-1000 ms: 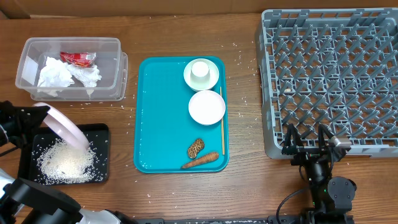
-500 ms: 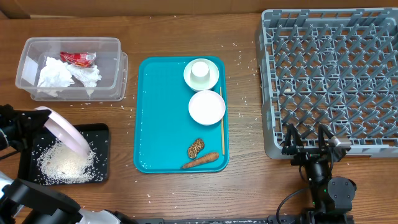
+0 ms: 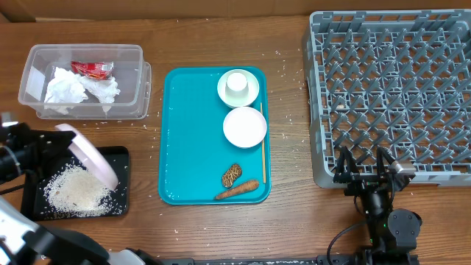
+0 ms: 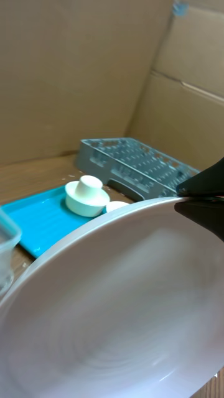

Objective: Sort waste into correct bins and load items into the dishwasher
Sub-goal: 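Carry the emptied plate back and set it on the teal tray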

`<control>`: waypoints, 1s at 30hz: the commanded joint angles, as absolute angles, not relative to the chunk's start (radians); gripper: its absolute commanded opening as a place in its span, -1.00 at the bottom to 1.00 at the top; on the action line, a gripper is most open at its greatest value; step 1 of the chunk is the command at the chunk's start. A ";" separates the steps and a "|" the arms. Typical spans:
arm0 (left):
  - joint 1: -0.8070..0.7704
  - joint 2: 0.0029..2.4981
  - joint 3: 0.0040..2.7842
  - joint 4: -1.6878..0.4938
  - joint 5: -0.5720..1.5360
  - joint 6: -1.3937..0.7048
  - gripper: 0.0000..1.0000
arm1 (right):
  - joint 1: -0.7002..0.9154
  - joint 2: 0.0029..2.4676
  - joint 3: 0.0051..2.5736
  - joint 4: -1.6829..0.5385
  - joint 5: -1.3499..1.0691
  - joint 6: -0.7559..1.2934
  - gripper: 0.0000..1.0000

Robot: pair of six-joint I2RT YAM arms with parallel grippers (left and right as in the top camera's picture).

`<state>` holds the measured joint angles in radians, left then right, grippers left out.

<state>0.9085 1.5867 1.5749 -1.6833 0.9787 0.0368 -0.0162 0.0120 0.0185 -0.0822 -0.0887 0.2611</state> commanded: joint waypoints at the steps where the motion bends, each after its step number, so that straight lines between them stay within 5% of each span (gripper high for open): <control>1: 0.813 1.501 1.573 -1.677 0.958 0.058 -0.92 | -0.011 0.003 0.008 -0.077 -0.080 0.261 1.00; 10: 0.384 1.445 1.573 -1.542 0.690 -0.214 -0.92 | -0.011 0.003 0.008 -0.077 -0.080 0.261 1.00; 21: -0.243 1.477 1.573 -1.371 -0.064 -0.640 -0.92 | -0.011 0.003 0.008 -0.077 -0.080 0.261 1.00; 30: -0.413 1.660 1.573 -1.340 -0.217 -0.738 -0.92 | -0.011 0.003 0.008 -0.077 -0.080 0.261 1.00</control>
<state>-0.4015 1.5948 1.5745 -1.3533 -0.1211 -0.6758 -0.0162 0.0120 0.0185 -0.0826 -0.0887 0.2611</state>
